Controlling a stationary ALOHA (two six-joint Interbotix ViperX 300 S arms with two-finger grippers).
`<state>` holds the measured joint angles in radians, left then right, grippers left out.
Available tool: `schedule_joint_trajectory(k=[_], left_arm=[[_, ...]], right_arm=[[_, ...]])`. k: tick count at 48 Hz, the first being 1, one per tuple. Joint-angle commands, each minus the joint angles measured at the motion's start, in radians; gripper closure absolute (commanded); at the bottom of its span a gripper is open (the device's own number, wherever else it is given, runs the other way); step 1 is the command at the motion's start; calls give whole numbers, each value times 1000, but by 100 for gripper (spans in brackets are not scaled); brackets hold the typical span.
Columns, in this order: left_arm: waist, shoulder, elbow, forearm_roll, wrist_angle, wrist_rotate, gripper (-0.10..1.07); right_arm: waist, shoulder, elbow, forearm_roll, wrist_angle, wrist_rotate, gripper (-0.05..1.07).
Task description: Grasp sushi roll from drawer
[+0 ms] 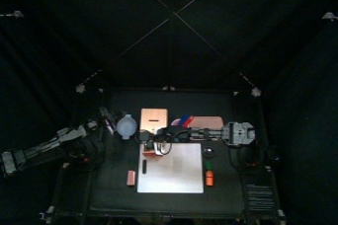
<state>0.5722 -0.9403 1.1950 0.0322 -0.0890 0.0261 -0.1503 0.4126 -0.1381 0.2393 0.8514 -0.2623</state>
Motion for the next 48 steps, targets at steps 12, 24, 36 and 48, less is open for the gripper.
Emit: schedule_joint_trajectory(k=[12,24,36,48], left_arm=[[3,2,-18,0,-14,0,91],[3,3,-18,0,-14,0,91],[8,3,-21,0,-17,0,91],[9,2,-18,-2,-29,-2,91]], right_arm=[[-9,6,-44,-49,-3,6,26],[-8,31,-52,-61,8,-5,25],[-9,35,-54,-78,8,-8,22],[-9,35,-52,-89,9,-9,15]])
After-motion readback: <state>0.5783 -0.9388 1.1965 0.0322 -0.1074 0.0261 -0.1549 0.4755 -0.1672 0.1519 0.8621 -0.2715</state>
